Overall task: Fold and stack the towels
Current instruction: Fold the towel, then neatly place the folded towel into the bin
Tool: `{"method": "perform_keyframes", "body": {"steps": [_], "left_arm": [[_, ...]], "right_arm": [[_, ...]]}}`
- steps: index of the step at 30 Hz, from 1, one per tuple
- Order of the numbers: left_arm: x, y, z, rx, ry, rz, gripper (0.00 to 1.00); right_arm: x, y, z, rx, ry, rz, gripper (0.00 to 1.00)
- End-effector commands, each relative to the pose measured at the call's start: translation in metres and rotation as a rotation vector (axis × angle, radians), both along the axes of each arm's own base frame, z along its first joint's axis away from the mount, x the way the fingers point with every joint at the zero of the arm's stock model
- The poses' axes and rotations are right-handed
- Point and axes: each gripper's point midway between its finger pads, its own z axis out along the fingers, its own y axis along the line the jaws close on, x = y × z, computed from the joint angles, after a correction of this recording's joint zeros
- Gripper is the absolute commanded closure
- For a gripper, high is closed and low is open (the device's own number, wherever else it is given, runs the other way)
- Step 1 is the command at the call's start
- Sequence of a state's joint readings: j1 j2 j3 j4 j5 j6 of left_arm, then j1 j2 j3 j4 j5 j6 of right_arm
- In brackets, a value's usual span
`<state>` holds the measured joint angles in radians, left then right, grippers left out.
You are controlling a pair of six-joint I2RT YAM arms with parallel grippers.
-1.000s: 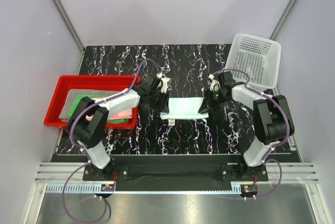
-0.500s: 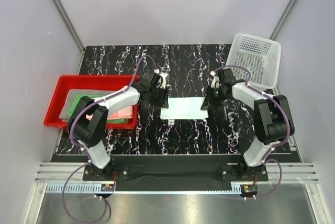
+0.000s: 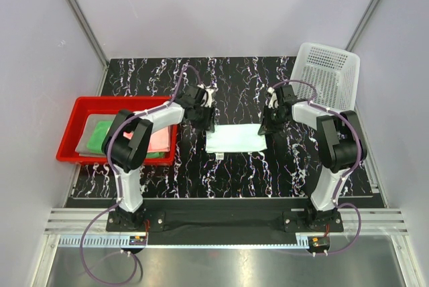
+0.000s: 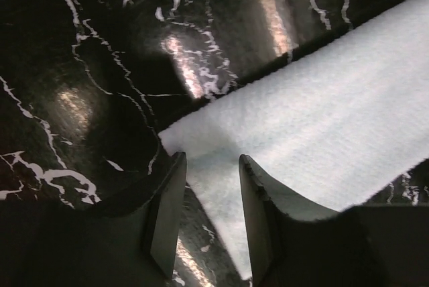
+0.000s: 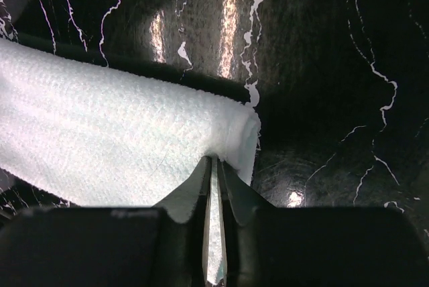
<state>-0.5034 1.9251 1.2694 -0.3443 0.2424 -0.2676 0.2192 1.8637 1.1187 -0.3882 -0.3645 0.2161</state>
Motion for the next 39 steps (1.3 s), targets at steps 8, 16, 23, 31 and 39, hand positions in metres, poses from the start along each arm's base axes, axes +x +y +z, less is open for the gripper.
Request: {"method": "perform_keyframes", "body": {"steps": [8,16,23,31,39], "left_arm": [[0.032,0.004,0.056,-0.004,-0.149,-0.002,0.57],[-0.014,0.014,0.065,-0.078,-0.073,0.068,0.56],[-0.032,0.002,0.044,-0.151,-0.012,0.116,0.54],[-0.030,-0.007,0.018,-0.129,0.041,0.144,0.55],[-0.031,0.008,0.002,-0.043,0.054,0.245,0.55]], "right_arm": [[0.011,-0.014,0.012,-0.085,-0.068,-0.002,0.86],[0.000,0.002,0.066,0.049,-0.131,-0.017,0.74],[-0.032,0.004,0.058,0.104,-0.095,-0.034,0.77],[-0.060,-0.003,0.010,0.082,0.018,-0.092,0.87],[-0.044,0.006,0.064,0.148,-0.108,-0.063,0.83]]}}
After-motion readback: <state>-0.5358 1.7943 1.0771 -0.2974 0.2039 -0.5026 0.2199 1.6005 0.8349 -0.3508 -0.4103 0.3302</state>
